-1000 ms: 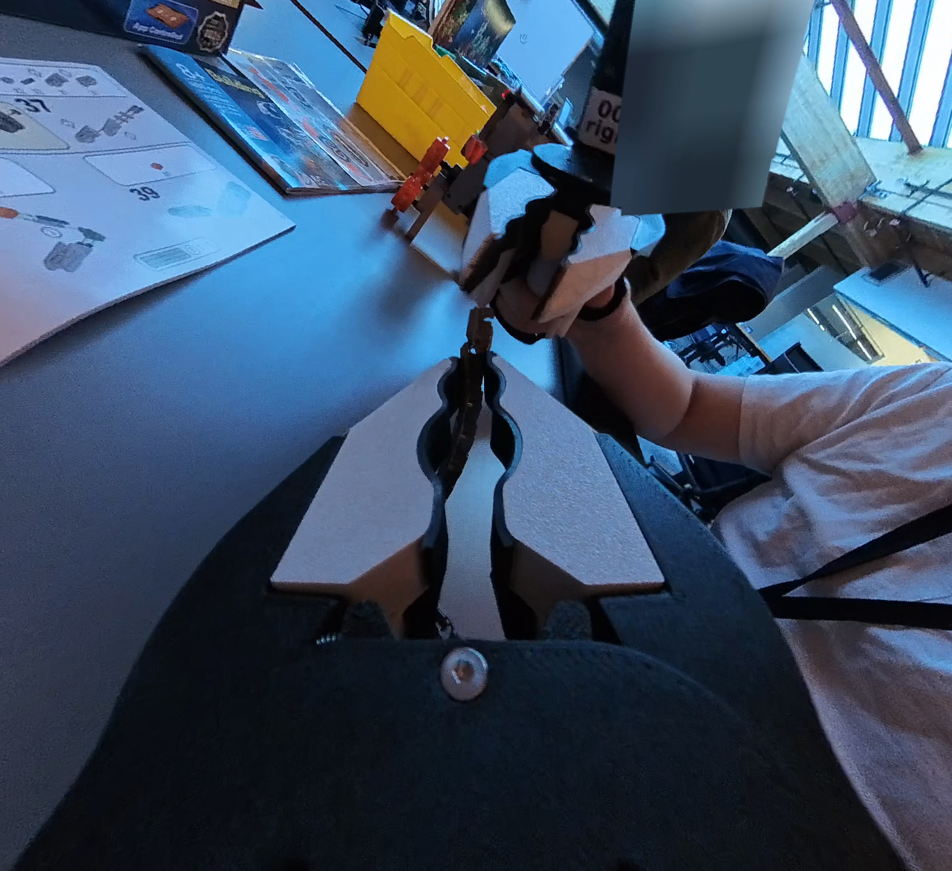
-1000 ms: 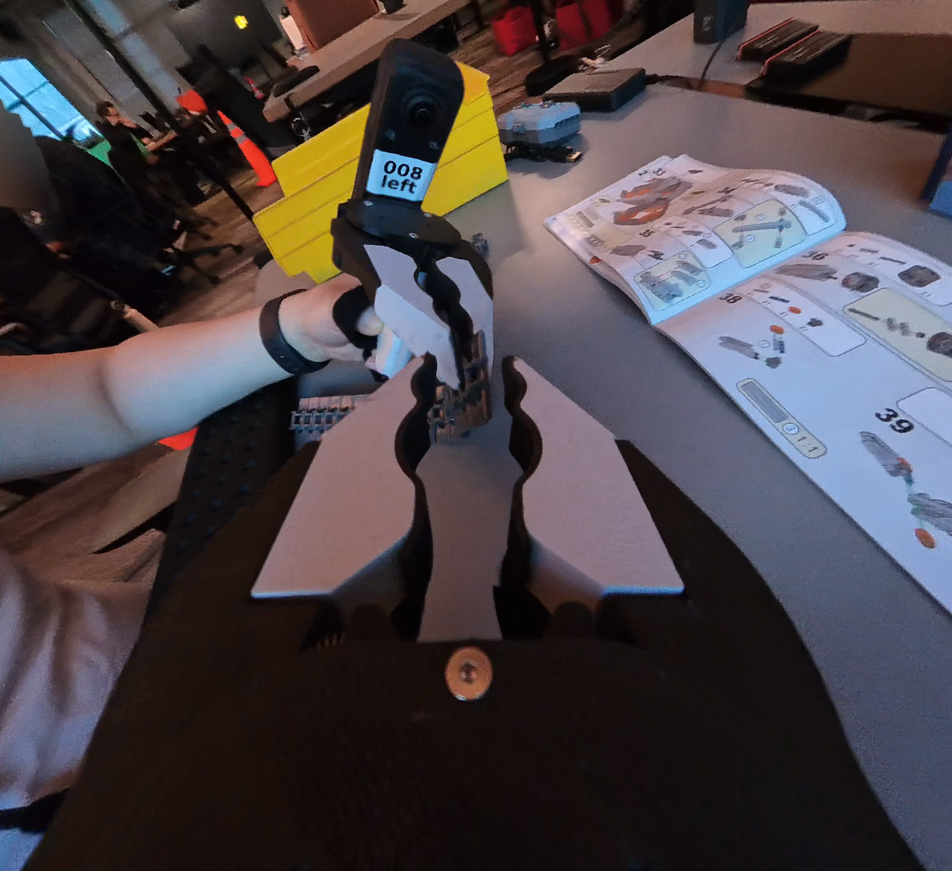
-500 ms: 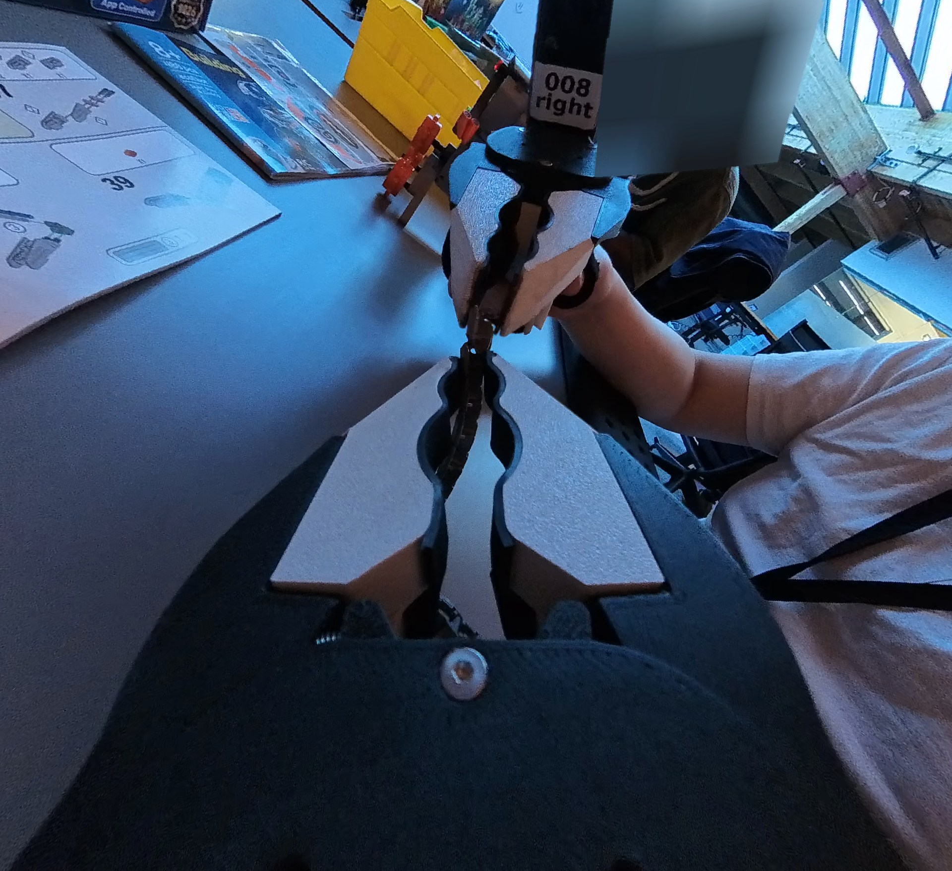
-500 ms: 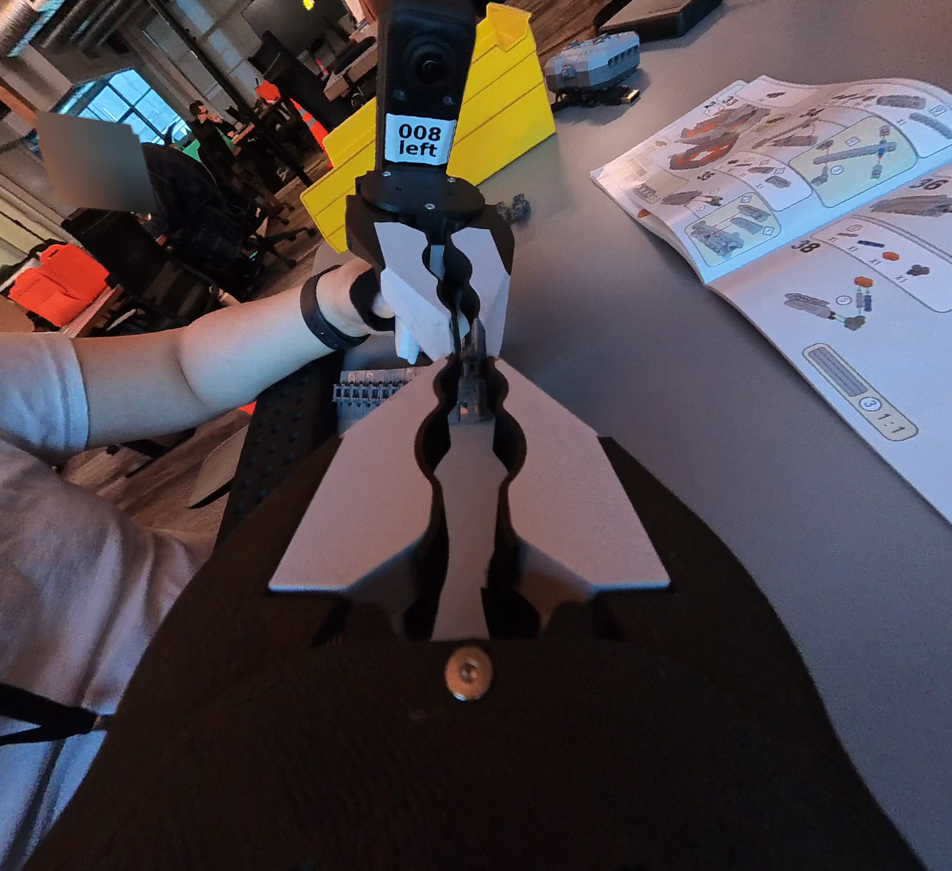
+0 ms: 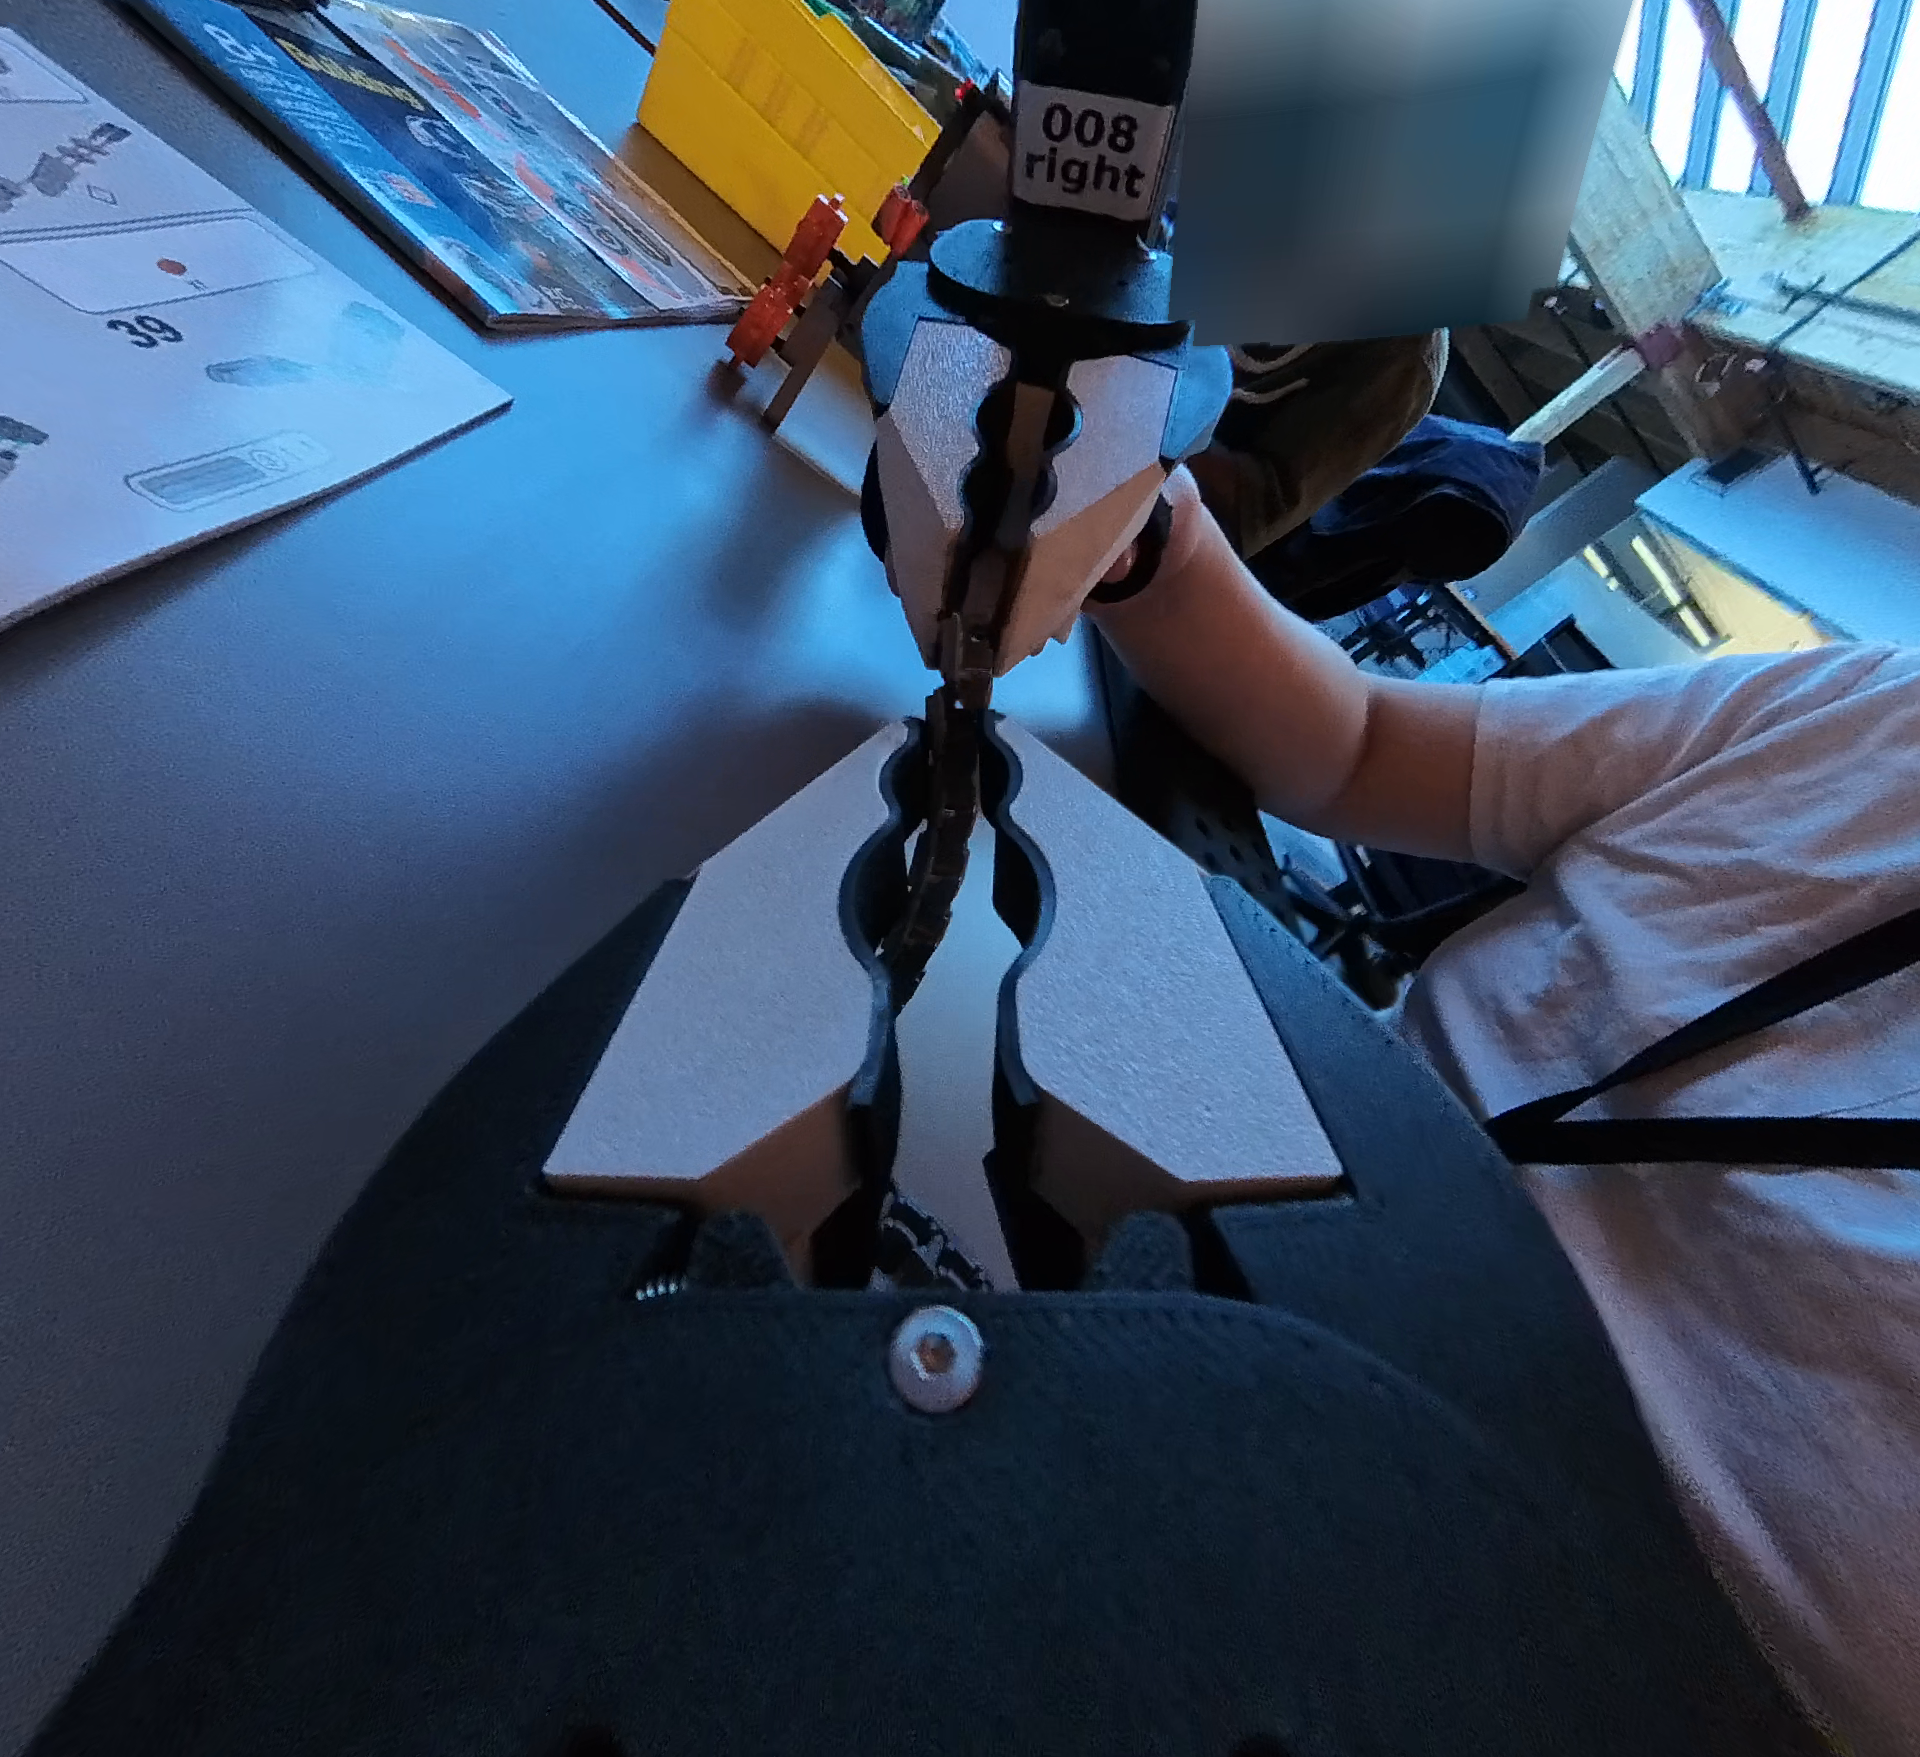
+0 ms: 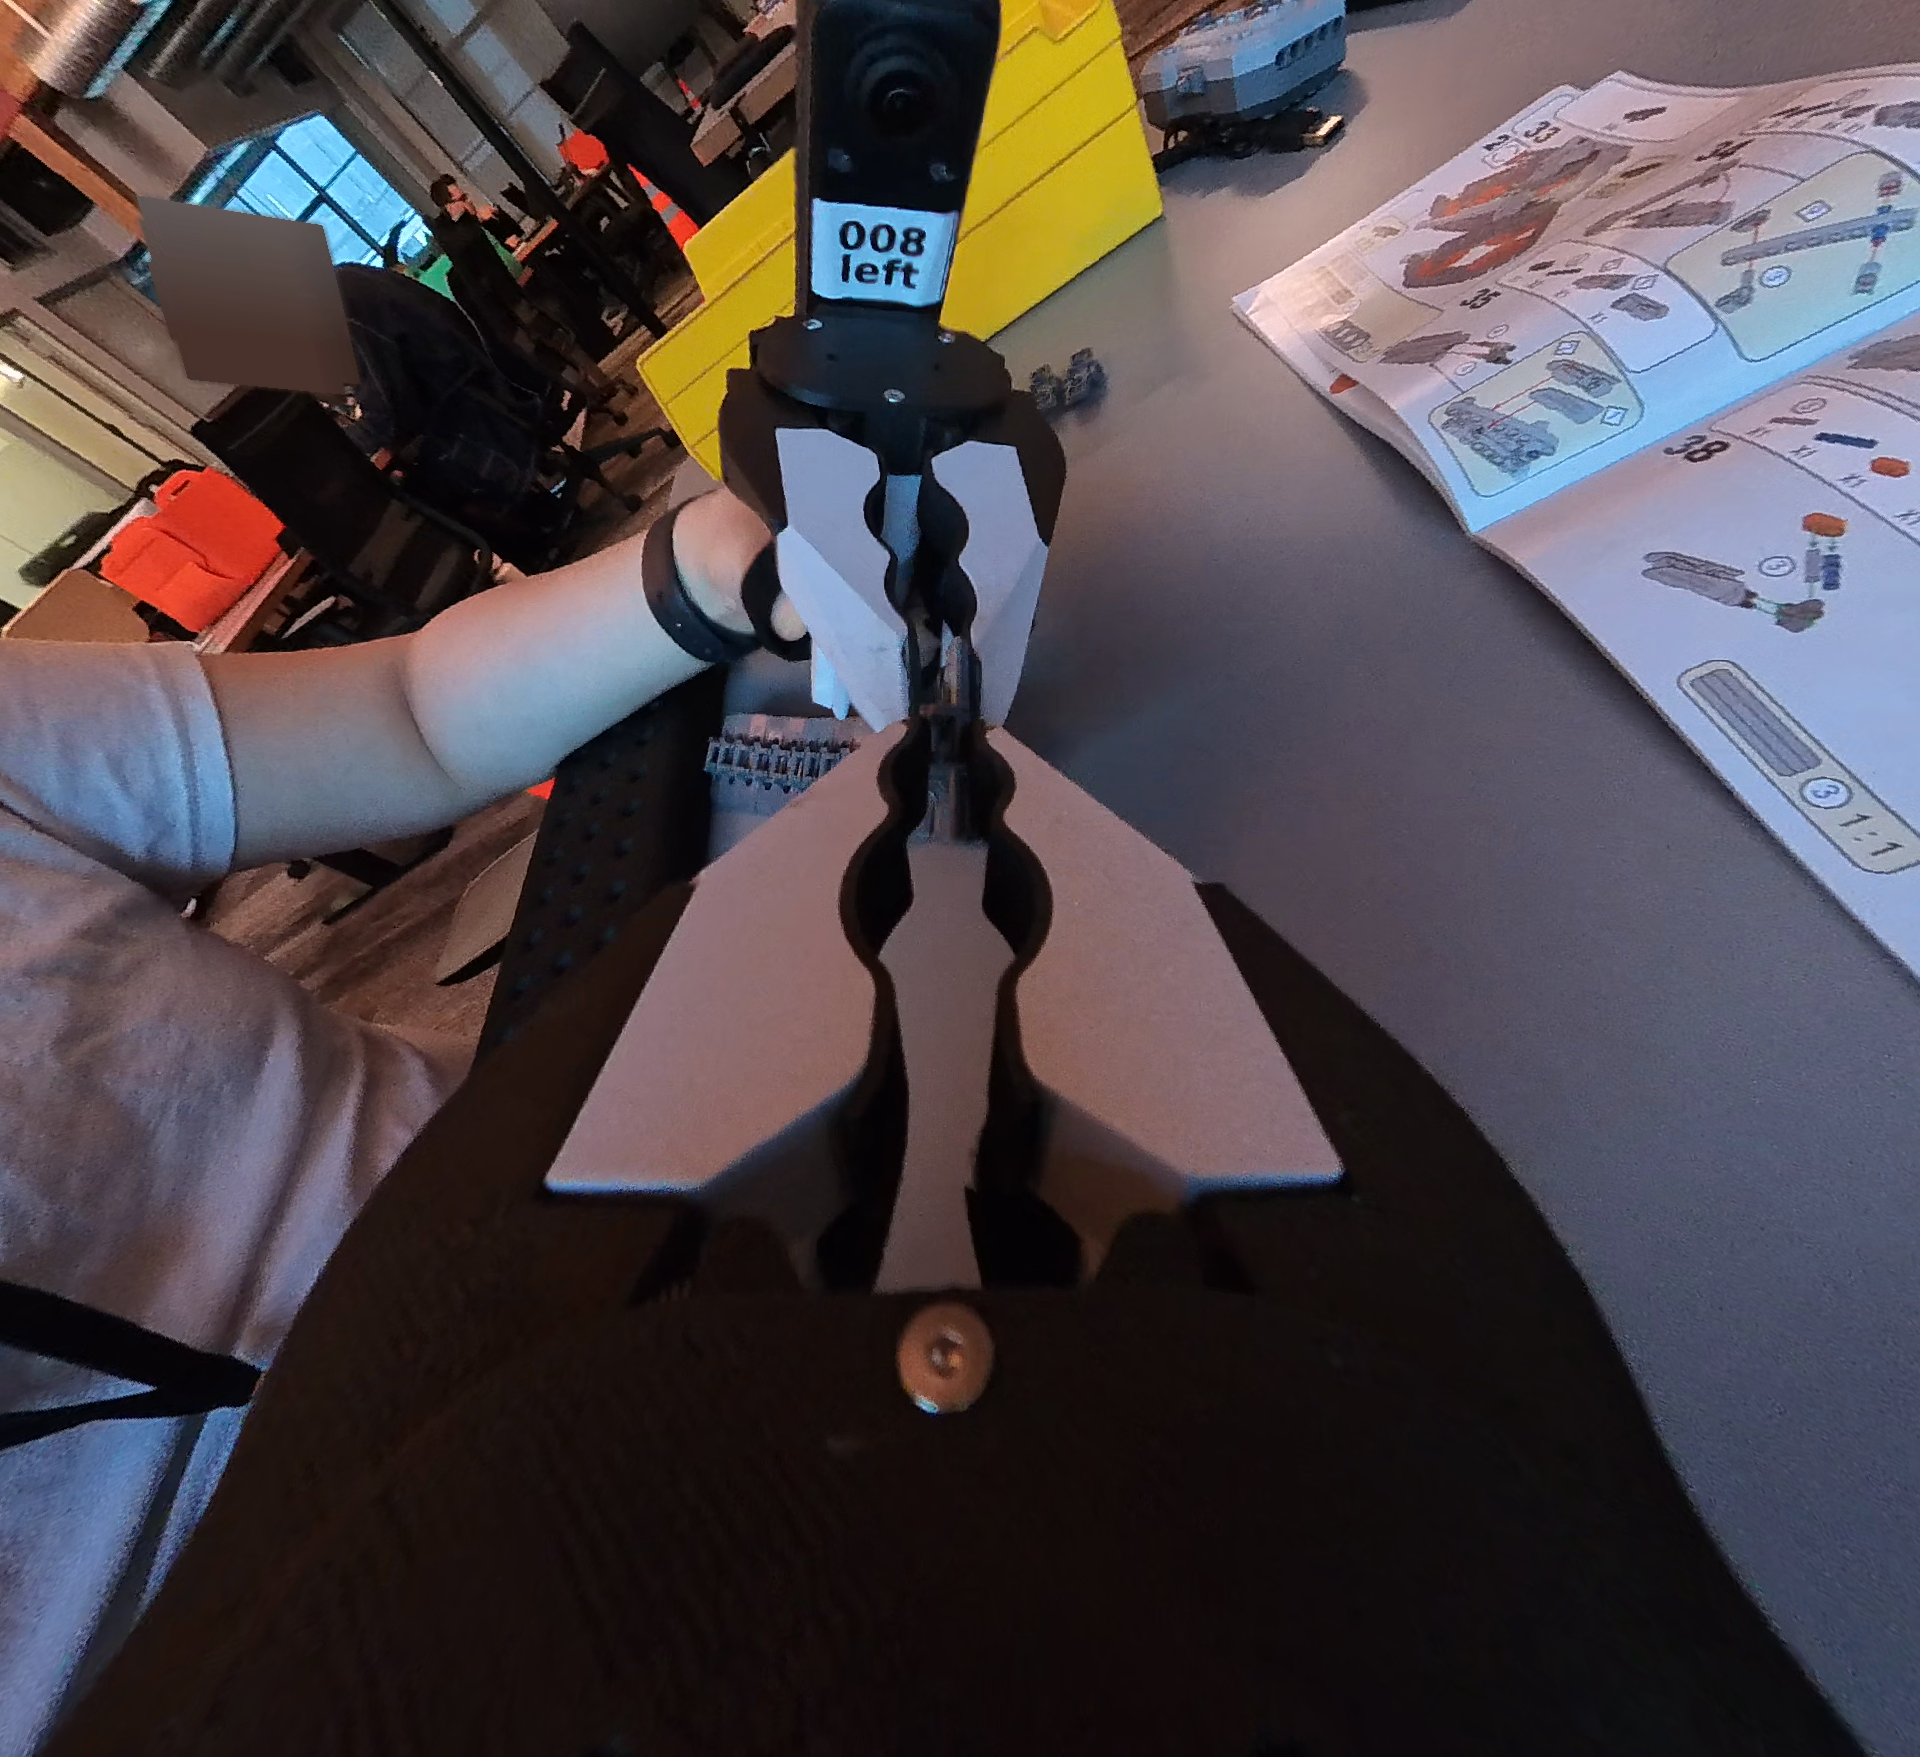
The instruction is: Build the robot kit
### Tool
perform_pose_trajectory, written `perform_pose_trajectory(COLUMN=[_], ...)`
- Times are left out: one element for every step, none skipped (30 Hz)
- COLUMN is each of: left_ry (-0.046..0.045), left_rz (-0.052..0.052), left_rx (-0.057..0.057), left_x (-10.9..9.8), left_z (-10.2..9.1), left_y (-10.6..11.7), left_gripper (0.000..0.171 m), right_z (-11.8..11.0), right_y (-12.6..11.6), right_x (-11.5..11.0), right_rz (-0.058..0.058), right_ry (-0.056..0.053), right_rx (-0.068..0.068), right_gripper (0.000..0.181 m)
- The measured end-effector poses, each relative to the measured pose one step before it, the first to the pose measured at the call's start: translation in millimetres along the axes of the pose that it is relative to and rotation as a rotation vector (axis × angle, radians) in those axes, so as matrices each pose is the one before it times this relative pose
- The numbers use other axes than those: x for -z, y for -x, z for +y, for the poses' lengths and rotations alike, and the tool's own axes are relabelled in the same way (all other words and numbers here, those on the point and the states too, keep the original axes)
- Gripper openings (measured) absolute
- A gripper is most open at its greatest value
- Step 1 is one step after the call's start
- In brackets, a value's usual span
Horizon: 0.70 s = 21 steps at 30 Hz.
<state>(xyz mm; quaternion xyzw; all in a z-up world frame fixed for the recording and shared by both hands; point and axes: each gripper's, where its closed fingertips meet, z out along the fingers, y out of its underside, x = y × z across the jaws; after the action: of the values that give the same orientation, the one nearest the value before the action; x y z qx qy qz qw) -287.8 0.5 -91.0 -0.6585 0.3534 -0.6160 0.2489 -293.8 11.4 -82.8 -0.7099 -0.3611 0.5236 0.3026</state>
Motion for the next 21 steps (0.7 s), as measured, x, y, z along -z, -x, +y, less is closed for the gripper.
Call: perform_pose_trajectory(left_ry=[0.00747,0.00468,0.00233,0.00194,0.00660,0.00935,0.01059,0.00946,0.00479,0.00660,0.00851,0.00719,0.00368,0.00231,0.00087,0.00152,0.00261,0.00167,0.00069,0.00091,0.00327], left_rz=[-0.0051,-0.0066,-0.0017,0.0058,0.0043,0.0092,0.0122,0.0045,-0.0057,-0.0034,-0.0035,-0.0064,-0.0048,-0.0011,-0.0022,-0.0027,-0.0025,0.0005,-0.0011,-0.0029,-0.0022], left_rx=[-0.0254,-0.0185,-0.0043,0.0095,0.0210,0.0274,0.0253,0.0154,0.0031,-0.0096,-0.0117,-0.0081,-0.0024,0.0012,-0.0005,-0.0041,-0.0040,-0.0025,0.0011,0.0025,0.0002], left_x=[0.39,0.27,0.10,0.06,-0.34,-0.77,-0.60,-0.64,-0.42,-0.33,-0.29,-0.15,-0.11,0.00,-0.21,-0.14,-0.25,-0.07,-0.03,-0.13,-0.30], left_z=[1.07,0.92,0.66,0.76,1.59,2.09,1.92,1.47,0.45,0.75,0.96,0.68,0.31,0.14,-0.03,-0.03,0.06,0.15,0.00,0.09,0.53], left_y=[-1.05,-0.59,-0.59,-0.47,0.80,0.58,0.14,0.69,1.09,-0.18,-0.44,0.15,0.36,0.08,0.28,0.26,0.08,-0.31,0.02,0.37,0.21], left_gripper=[0.008,0.008,0.009,0.010,0.010,0.010,0.010,0.010,0.010,0.010,0.010,0.010,0.010,0.010,0.009,0.009,0.009,0.009,0.009,0.009,0.009], right_z=[0.65,0.69,0.63,0.39,0.52,1.23,1.58,1.69,1.10,0.79,0.95,1.00,0.54,0.53,0.08,0.11,0.18,0.22,0.32,0.11,0.78], right_y=[1.33,0.96,0.33,0.58,0.13,-0.57,-0.39,-0.51,-1.36,-0.27,0.58,0.11,-0.39,-0.23,-0.38,-0.22,0.13,0.22,0.23,-0.30,-0.23], right_x=[-0.56,-0.41,-0.31,-0.28,-0.37,-0.45,-0.29,-0.04,0.05,0.09,0.07,-0.06,-0.13,-0.14,-0.04,-0.12,-0.03,0.12,0.12,-0.04,0.00], right_rz=[-0.0030,0.0011,0.0063,0.0023,0.0021,0.0040,0.0002,0.0003,0.0059,0.0001,-0.0059,-0.0029,0.0011,0.0019,0.0039,0.0019,-0.0014,-0.0049,-0.0069,-0.0043,-0.0042], right_ry=[0.0043,0.0060,0.0055,0.0033,0.0035,0.0064,0.0084,0.0098,0.0054,0.0030,0.0056,0.0061,0.0019,0.0015,0.0002,0.0000,-0.0002,-0.0010,-0.0009,-0.0036,0.0025], right_rx=[0.0078,0.0117,0.0132,0.0099,0.0026,0.0013,0.0022,-0.0023,-0.0018,0.0022,-0.0012,-0.0051,-0.0023,0.0035,0.0023,0.0000,-0.0026,-0.0100,-0.0122,-0.0117,-0.0078], right_gripper=[0.005,0.005,0.005,0.005,0.005,0.005,0.005,0.005,0.005,0.005,0.005,0.005,0.006,0.006,0.006,0.006,0.006,0.006,0.006,0.006,0.005])
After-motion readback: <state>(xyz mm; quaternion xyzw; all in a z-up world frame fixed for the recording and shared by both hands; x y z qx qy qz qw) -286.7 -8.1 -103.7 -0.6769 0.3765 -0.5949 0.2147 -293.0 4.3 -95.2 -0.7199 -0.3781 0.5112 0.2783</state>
